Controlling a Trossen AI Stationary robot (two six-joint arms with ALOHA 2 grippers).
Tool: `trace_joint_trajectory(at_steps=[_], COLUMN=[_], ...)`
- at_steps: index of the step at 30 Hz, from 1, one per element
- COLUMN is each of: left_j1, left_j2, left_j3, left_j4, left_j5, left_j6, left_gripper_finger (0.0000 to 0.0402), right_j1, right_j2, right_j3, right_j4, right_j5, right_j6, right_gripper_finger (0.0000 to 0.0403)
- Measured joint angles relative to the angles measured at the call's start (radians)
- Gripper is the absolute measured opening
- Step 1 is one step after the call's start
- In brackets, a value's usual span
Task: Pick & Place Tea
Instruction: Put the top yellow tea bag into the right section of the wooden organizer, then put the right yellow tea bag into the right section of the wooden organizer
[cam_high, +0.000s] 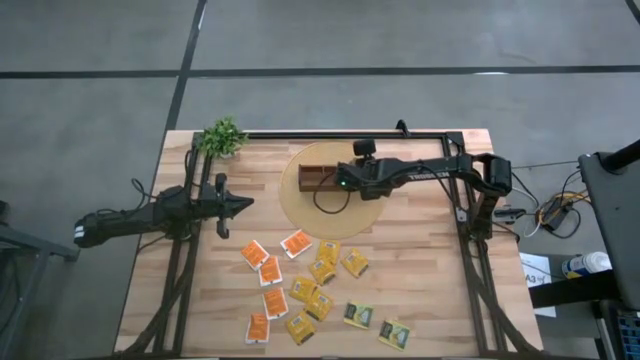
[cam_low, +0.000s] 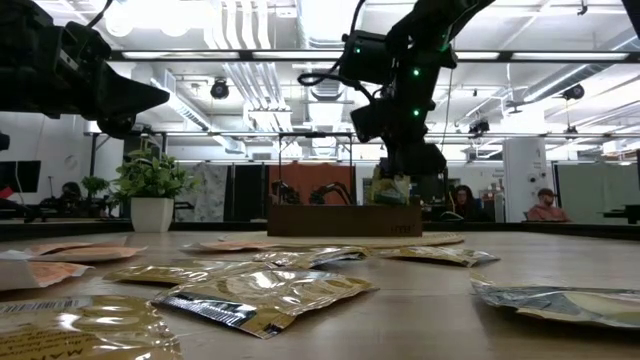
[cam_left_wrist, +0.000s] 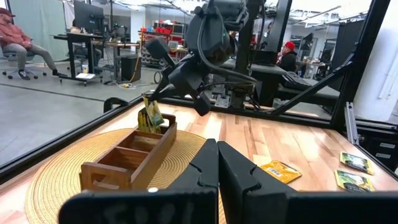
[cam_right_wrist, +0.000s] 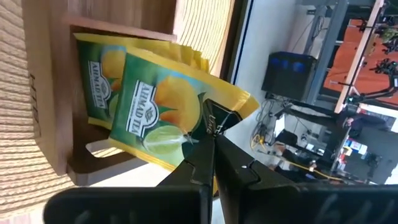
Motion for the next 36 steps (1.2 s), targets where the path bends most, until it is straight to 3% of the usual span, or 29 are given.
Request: trace_joint_trajectory(at_steps=[20,36], left_j1=[0.0,0.0], left_j2=[0.0,0.0], left_j3=[0.0,0.0], left_j4=[0.0,0.0], left_j5=[0.0,0.0], left_j6=[0.0,0.0], left_gripper_finger=[0.0,0.0], right_j1=[0.0,0.014], right_j2=[0.0,-0.033], right_j3=[-0.027,-0.027], right_j4=[0.03,0.028], right_j5=[-0.01,0.008], right_j6=[0.012,-0.001], right_gripper_finger=[0.0012,0.0109])
